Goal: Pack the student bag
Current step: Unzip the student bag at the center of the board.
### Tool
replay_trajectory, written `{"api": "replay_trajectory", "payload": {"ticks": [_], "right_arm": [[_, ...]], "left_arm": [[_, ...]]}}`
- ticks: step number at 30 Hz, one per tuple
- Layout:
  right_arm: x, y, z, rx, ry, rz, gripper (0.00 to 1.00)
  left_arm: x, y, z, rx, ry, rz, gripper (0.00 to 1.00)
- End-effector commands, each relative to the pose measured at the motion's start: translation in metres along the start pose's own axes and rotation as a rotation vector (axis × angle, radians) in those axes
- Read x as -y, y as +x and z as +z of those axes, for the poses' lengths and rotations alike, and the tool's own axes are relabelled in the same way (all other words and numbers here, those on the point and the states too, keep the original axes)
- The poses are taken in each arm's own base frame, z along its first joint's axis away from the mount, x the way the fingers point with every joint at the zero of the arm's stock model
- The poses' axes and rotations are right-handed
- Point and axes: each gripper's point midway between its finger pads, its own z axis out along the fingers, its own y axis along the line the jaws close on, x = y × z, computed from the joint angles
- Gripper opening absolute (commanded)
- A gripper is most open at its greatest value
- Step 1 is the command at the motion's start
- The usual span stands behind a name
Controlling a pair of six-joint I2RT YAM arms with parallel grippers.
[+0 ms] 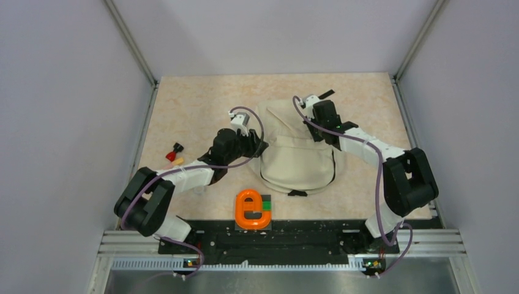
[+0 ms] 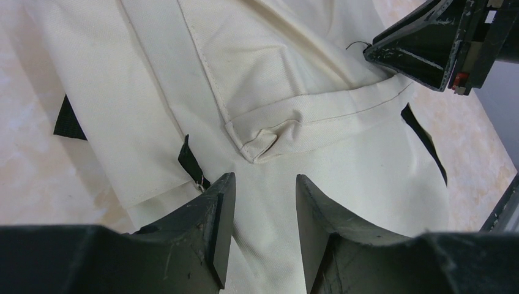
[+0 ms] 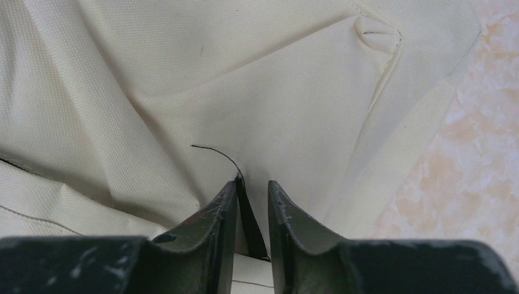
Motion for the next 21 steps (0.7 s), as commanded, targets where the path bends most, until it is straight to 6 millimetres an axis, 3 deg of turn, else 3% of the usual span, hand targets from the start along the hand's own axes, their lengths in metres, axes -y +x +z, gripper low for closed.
{"api": "replay_trajectory", "payload": {"ticks": [1, 4, 11, 15, 21], "right_arm": [[0.007, 0.007, 0.01, -0.038, 0.017, 0.014, 0.14], [0.008, 0.007, 0.01, -0.039, 0.022, 0.031, 0.0], [0.006, -0.013, -0.013, 0.043, 0.031, 0.178, 0.0], [-0.006, -0.03, -0.026, 0.133, 0.036, 0.243, 0.0], [-0.044, -0.057, -0.034, 0.23, -0.001, 0.238, 0.0]], "left_arm": [[0.005, -0.013, -0.005, 0.048, 0.011, 0.022, 0.46], [0.005, -0.011, -0.005, 0.043, 0.011, 0.021, 0.46], [-0.001, 0.011, -0.002, -0.023, 0.01, -0.014, 0.46], [-0.002, 0.023, 0.006, -0.041, 0.029, -0.032, 0.46], [-0.014, 0.041, 0.019, -0.074, 0.017, -0.023, 0.43]]}}
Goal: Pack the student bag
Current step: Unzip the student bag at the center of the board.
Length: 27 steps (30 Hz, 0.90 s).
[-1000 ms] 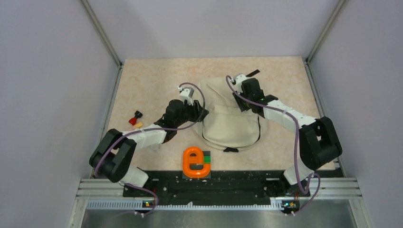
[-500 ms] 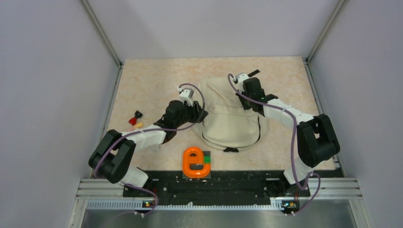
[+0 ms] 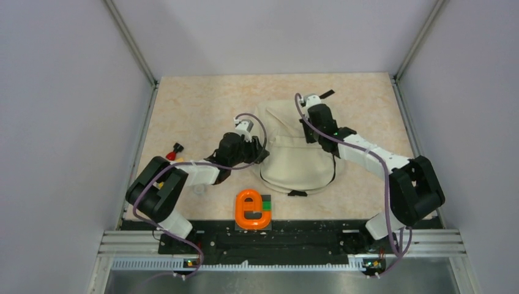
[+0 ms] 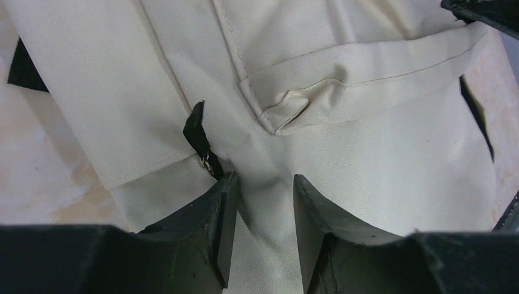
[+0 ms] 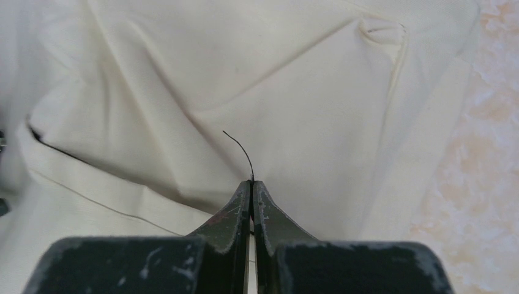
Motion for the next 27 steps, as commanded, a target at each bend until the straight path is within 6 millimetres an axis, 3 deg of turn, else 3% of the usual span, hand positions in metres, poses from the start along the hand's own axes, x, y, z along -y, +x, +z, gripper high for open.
{"api": "replay_trajectory", "payload": {"ticks": [1, 5, 15, 19, 23, 27], "right_arm": [[-0.037, -0.038, -0.011, 0.152, -0.043, 0.046, 0.0], [-0.073, -0.048, -0.01, 0.187, -0.1, 0.039, 0.0], [-0.15, -0.07, 0.002, 0.244, -0.207, 0.033, 0.0], [-0.169, -0.074, 0.014, 0.232, -0.239, 0.029, 0.0], [-0.183, -0.065, 0.032, 0.191, -0.244, -0.008, 0.0], [-0.188, -0.064, 0.03, 0.187, -0.258, -0.01, 0.0]], "left_arm": [[-0.002, 0.004, 0.011, 0.015, 0.025, 0.015, 0.41], [-0.002, 0.01, 0.015, 0.008, 0.039, 0.01, 0.35], [-0.001, 0.01, 0.013, 0.025, 0.05, 0.016, 0.33], [0.001, 0.008, 0.01, 0.039, 0.061, 0.021, 0.33], [0.002, 0.005, 0.009, 0.052, 0.065, 0.021, 0.33], [0.005, 0.001, 0.005, 0.073, 0.071, 0.024, 0.33]]}}
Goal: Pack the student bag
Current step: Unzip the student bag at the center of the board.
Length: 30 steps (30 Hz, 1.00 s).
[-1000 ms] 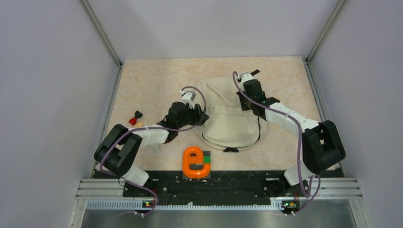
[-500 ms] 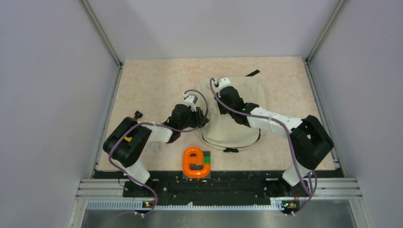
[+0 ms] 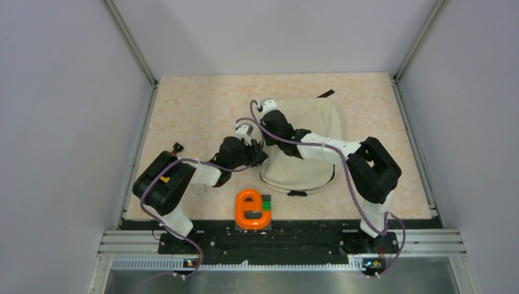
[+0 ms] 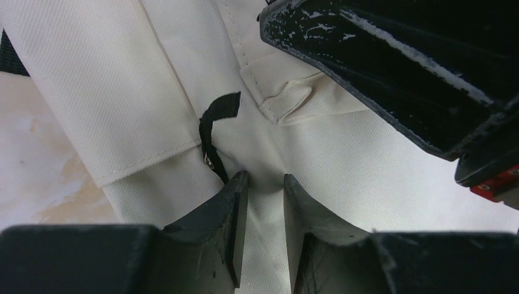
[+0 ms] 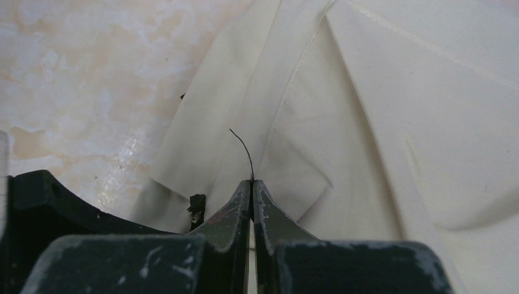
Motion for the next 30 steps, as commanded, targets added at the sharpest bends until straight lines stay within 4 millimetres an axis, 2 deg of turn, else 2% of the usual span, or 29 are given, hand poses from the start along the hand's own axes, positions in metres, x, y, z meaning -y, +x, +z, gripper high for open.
{"api": "replay_trajectory", "payload": {"ticks": [1, 5, 6, 9, 11, 13, 16, 18, 21, 25, 28, 30], "right_arm": [[-0.031, -0.033, -0.008, 0.083, -0.086, 0.028, 0.0], [-0.024, -0.049, -0.028, 0.098, -0.081, 0.014, 0.01], [-0.019, -0.054, -0.035, 0.103, -0.065, 0.009, 0.09], [0.003, -0.065, -0.054, 0.11, -0.008, 0.008, 0.46], [0.024, -0.066, -0.064, 0.099, 0.024, 0.029, 0.6], [0.043, -0.061, -0.072, 0.082, 0.036, 0.049, 0.66], [0.072, -0.045, -0.08, 0.049, 0.036, 0.094, 0.7], [0.083, -0.032, -0.081, 0.031, -0.004, 0.114, 0.7], [0.094, -0.016, -0.083, 0.025, -0.081, 0.143, 0.71], [0.107, 0.007, -0.079, 0.003, -0.098, 0.18, 0.71], [0.104, 0.023, -0.076, -0.036, -0.118, 0.168, 0.64], [0.099, 0.032, -0.076, -0.058, -0.144, 0.166, 0.49]], "left_arm": [[0.017, -0.022, -0.007, 0.087, 0.061, 0.03, 0.33], [0.02, -0.033, -0.017, 0.122, 0.057, 0.064, 0.36], [0.022, -0.036, -0.021, 0.13, 0.056, 0.076, 0.38], [0.029, -0.048, -0.032, 0.15, 0.06, 0.112, 0.5], [0.034, -0.057, -0.04, 0.171, 0.06, 0.133, 0.55], [0.04, -0.068, -0.049, 0.197, 0.06, 0.152, 0.59], [0.045, -0.078, -0.059, 0.213, 0.055, 0.169, 0.62], [0.049, -0.083, -0.064, 0.217, 0.051, 0.169, 0.64], [0.055, -0.09, -0.068, 0.209, 0.053, 0.168, 0.65], [0.064, -0.098, -0.069, 0.202, 0.077, 0.173, 0.65], [0.07, -0.105, -0.064, 0.191, 0.095, 0.202, 0.65], [0.072, -0.108, -0.059, 0.169, 0.1, 0.224, 0.65]]}}
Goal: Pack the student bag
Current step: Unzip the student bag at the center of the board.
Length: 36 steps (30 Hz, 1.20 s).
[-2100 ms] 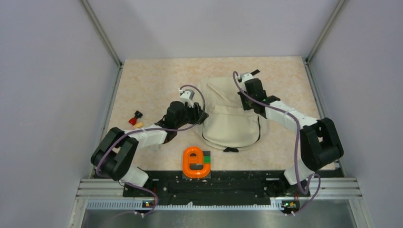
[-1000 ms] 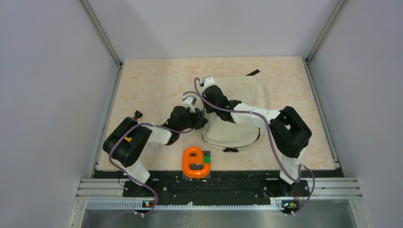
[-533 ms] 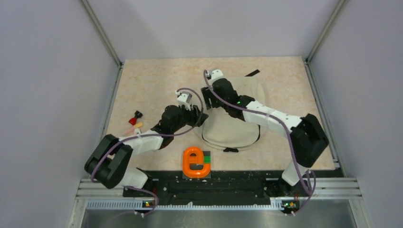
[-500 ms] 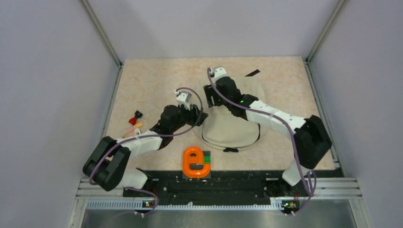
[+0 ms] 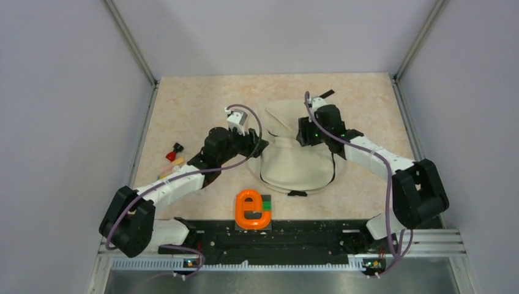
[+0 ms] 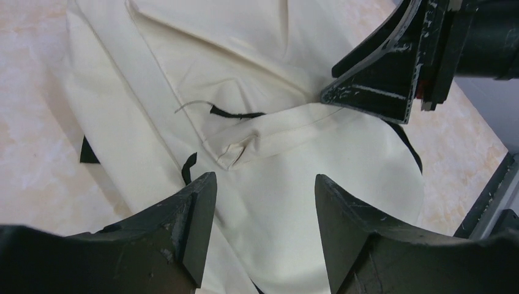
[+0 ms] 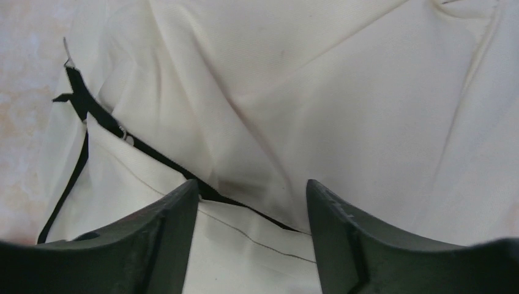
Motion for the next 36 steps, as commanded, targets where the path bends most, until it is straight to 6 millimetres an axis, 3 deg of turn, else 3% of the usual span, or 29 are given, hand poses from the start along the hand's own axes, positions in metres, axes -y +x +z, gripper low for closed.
{"api": "replay_trajectory", "payload": {"ticks": [1, 5, 11, 19, 25, 36], "right_arm": [[-0.02, -0.001, -0.002, 0.017, -0.12, -0.008, 0.41], [-0.022, 0.014, -0.009, 0.016, -0.13, 0.024, 0.22], [-0.025, 0.04, -0.015, -0.006, -0.148, 0.058, 0.09], [-0.028, 0.061, -0.006, -0.038, -0.15, 0.136, 0.04], [-0.027, 0.073, -0.005, -0.047, -0.139, 0.16, 0.04], [-0.032, 0.085, -0.003, -0.056, -0.168, 0.172, 0.04]], "left_arm": [[0.015, -0.025, 0.013, 0.002, 0.056, 0.074, 0.65], [0.016, -0.03, 0.03, -0.029, 0.064, 0.122, 0.65], [0.014, -0.026, 0.064, -0.08, 0.084, 0.204, 0.66], [0.025, -0.005, 0.101, -0.129, 0.172, 0.35, 0.69], [0.03, 0.018, 0.107, -0.171, 0.218, 0.484, 0.7], [0.009, 0.032, 0.133, -0.171, 0.058, 0.627, 0.71]]}}
